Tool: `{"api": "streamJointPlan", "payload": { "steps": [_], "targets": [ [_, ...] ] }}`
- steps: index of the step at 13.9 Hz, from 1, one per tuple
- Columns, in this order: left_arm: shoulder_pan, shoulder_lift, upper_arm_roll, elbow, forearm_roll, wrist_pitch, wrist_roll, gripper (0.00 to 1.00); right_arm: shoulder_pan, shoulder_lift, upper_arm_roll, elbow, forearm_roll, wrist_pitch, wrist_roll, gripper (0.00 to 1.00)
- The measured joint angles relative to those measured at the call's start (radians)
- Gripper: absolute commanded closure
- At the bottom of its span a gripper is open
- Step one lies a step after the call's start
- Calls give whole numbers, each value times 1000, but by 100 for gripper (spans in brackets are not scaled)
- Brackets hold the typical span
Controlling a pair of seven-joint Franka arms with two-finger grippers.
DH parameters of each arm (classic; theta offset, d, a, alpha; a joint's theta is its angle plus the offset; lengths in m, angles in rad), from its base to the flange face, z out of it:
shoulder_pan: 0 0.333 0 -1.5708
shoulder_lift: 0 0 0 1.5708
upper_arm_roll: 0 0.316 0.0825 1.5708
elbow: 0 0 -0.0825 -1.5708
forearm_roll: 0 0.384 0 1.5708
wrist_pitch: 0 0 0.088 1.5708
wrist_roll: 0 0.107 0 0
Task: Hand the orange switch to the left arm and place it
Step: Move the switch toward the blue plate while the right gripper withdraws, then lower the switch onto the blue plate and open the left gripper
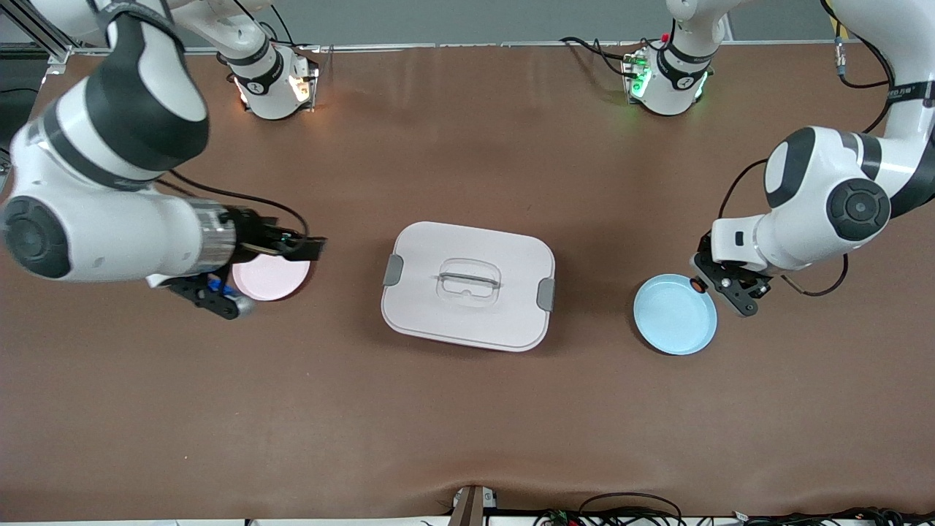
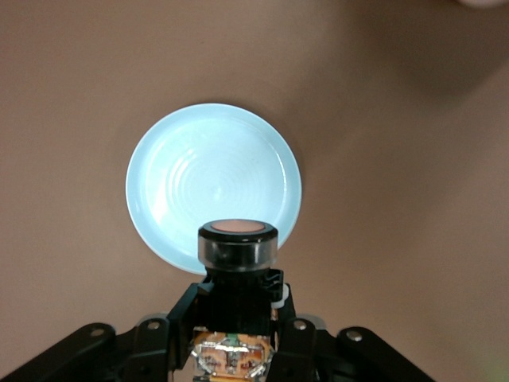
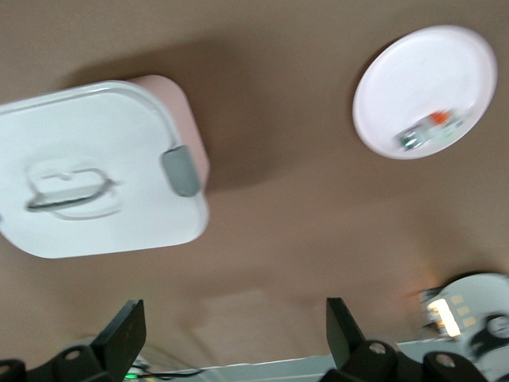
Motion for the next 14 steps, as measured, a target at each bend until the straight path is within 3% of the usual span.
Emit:
{"api": "streamJointPlan", "payload": {
  "steps": [6,9,14],
  "targets": [
    [43,133,1,-30,106,190,373,100,-129,-27,-2,0,-230,-95,-548,0],
    [53,194,1,-62,230,282,393,100,-164,-35,-2,0,-320,-134,-653,0],
    [72,274,1,-97,344,421,394,100,-167,-38,-1,0,-370,-212,-661,0]
  ]
}}
